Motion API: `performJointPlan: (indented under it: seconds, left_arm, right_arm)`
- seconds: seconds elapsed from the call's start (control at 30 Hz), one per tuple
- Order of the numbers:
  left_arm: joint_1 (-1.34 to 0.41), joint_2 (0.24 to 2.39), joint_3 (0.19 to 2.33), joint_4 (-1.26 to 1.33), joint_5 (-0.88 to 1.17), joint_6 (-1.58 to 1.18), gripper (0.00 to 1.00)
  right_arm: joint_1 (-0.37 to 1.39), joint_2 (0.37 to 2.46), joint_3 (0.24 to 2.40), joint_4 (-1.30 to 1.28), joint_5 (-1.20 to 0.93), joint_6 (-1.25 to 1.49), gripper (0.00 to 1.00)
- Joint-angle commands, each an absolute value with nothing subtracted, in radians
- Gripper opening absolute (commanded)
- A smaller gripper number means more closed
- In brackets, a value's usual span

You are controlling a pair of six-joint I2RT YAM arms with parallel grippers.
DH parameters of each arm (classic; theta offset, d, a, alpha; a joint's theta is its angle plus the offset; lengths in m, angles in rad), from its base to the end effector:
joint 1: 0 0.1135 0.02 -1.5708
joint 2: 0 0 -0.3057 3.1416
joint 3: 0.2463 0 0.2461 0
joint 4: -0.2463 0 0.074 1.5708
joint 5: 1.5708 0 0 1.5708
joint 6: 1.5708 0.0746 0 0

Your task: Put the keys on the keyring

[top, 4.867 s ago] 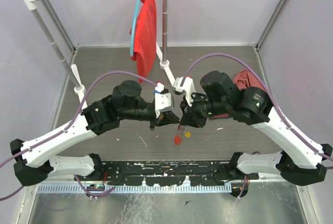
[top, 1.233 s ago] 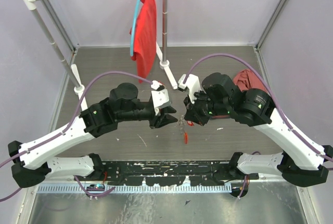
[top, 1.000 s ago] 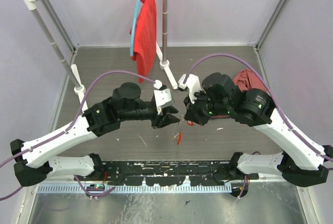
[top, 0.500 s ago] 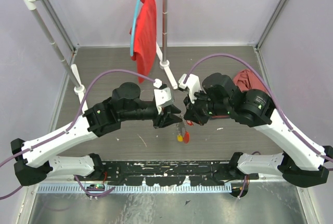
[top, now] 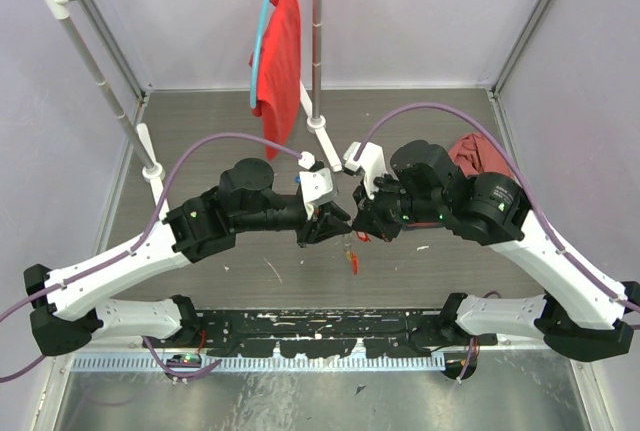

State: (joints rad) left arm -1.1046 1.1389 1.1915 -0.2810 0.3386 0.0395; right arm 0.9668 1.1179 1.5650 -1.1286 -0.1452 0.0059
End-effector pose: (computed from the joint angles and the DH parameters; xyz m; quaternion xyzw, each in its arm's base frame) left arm 0.0983 -0.2504 0.4309 0.5060 0.5923 -0.4249 0.4611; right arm 0.0992 0.1628 0.4526 -0.4438 0.7840 0.2584 0.3487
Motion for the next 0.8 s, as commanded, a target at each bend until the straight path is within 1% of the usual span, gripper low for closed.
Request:
performJointPlan:
  seconds: [0.0, 0.07, 0.2, 0.27, 0.33, 0.43, 0.57, 0.6, 0.67, 0.7, 0.77]
  left_arm:
    - [-1.109, 1.141, 1.224, -0.246, 0.344, 0.032, 0.27]
    - [-1.110, 1.143, 1.225, -0.247, 0.344, 0.032, 0.23]
    - [-1.110, 1.144, 1.224, -0.246, 0.345, 0.032, 0.22]
    - [-1.111, 1.146, 1.225, -0.247, 0.344, 0.032, 0.20]
    - [-1.111, 1.147, 1.228, -0.249, 0.344, 0.034, 0.14]
    - [-1.111, 1.152, 1.235, -0.251, 0.344, 0.035, 0.01]
    - [-1.112, 1.152, 1.240, -0.253, 0.343, 0.034, 0.00]
    - [-1.112, 1.151, 1.239, -0.252, 0.338, 0.034, 0.00]
    - [-1.112, 1.146, 1.236, -0.252, 0.326, 0.034, 0.00]
    - [-1.111, 1.140, 1.232, -0.252, 0.321, 0.034, 0.00]
    - [-1.112, 1.130, 1.224, -0.252, 0.310, 0.034, 0.00]
  right_arm:
    - [0.970, 1.084, 1.566, -1.059, -0.166, 0.012, 0.01]
    - [0.970, 1.080, 1.565, -1.057, -0.165, 0.012, 0.01]
    - [0.971, 1.071, 1.565, -1.051, -0.164, 0.014, 0.01]
    - [0.971, 1.068, 1.563, -1.051, -0.165, 0.014, 0.01]
    - [0.971, 1.065, 1.562, -1.048, -0.169, 0.014, 0.01]
    - [0.971, 1.060, 1.558, -1.037, -0.178, 0.015, 0.01]
    - [0.971, 1.045, 1.542, -1.015, -0.190, 0.019, 0.01]
    - [0.970, 1.038, 1.540, -1.012, -0.189, 0.022, 0.05]
    - [0.971, 1.022, 1.537, -1.006, -0.188, 0.032, 0.22]
    - [0.970, 1.013, 1.535, -1.002, -0.189, 0.036, 0.27]
    - [0.970, 0.993, 1.530, -0.989, -0.187, 0.049, 0.34]
